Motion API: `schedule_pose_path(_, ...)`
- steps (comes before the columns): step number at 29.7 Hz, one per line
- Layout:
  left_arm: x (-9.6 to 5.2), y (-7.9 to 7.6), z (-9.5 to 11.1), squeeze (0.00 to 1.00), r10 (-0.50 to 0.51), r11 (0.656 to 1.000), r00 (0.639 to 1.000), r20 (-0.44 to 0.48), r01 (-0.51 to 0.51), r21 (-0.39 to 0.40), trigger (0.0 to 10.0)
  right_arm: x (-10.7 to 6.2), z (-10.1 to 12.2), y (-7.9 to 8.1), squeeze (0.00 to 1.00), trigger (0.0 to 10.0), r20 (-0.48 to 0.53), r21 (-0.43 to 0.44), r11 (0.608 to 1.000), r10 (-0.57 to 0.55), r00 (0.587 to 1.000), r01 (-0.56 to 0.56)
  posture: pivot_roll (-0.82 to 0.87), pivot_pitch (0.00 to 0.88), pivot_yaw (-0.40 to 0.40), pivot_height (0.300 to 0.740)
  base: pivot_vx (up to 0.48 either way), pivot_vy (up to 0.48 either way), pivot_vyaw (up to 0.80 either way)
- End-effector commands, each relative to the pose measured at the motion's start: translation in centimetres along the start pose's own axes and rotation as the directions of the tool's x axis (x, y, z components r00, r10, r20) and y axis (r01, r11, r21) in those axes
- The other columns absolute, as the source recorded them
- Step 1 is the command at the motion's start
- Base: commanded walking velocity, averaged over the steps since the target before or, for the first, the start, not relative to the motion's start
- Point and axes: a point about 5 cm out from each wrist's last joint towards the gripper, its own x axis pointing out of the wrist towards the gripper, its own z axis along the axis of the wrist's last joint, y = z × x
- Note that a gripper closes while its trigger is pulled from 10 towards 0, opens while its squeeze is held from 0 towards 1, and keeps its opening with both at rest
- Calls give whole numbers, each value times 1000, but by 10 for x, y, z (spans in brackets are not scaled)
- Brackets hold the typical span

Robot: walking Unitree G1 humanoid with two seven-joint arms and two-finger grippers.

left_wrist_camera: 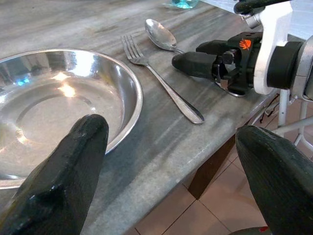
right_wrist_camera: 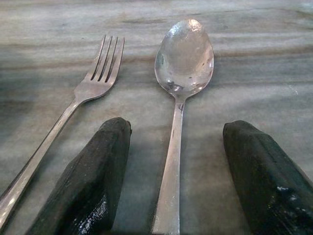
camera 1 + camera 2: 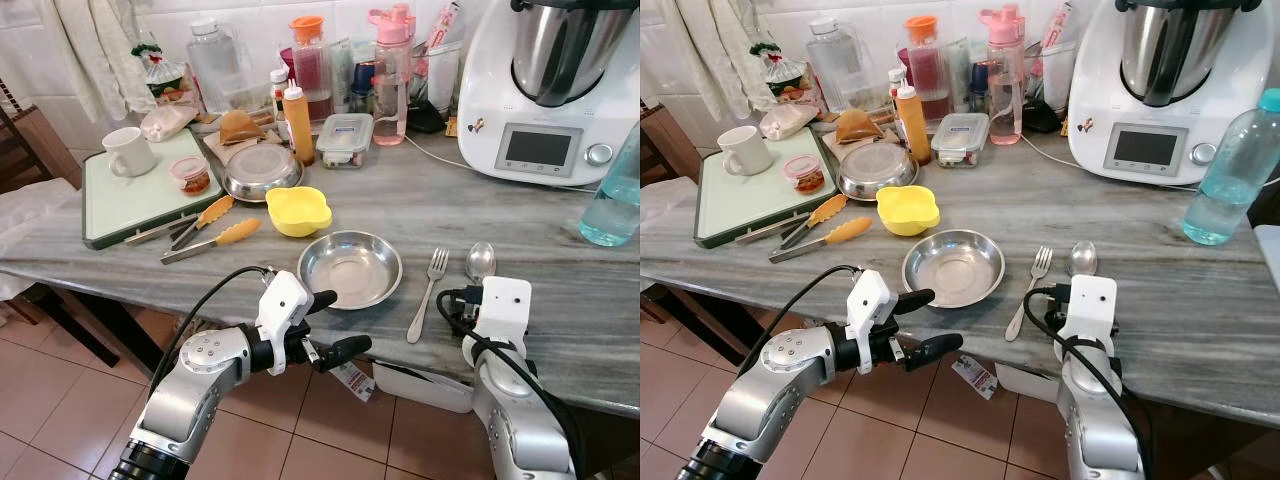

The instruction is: Setting the table

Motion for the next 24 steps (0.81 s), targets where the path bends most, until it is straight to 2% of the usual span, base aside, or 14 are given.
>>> schedule_pose_path(1, -1, 1, 0, 0, 9, 1000, 1000, -14, -9, 20, 10000, -3, -13, 2, 0, 10000, -66, -7, 1000, 2, 998, -2, -163, 0, 113, 740, 0, 0, 0)
schedule_pose_path(11, -2, 2, 0, 0, 20, 1000, 1000, -9, -20, 22, 10000, -4, -5, -1, 0, 10000, -1, -22, 1000, -13, 1000, 13, -160, 0, 110, 740, 0, 0, 0)
schedule_pose_path(19, -5, 2, -1, 0, 37, 999, 999, -9, -37, 18, 10000, -4, 11, 4, 0, 10000, 99, -52, 999, 6, 995, -1, -154, 0, 109, 740, 0, 0, 0)
schedule_pose_path(21, -6, 4, 0, 0, 51, 999, 999, 0, -51, 11, 10000, -5, 20, 4, 0, 10000, 151, -67, 998, 15, 988, -5, -153, 0, 111, 740, 0, 0, 0)
schedule_pose_path(24, -6, 4, 0, 0, 54, 999, 999, 3, -54, 10, 10000, -4, 22, 5, 0, 10000, 166, -63, 998, 15, 986, -4, -152, 0, 111, 740, 0, 0, 0)
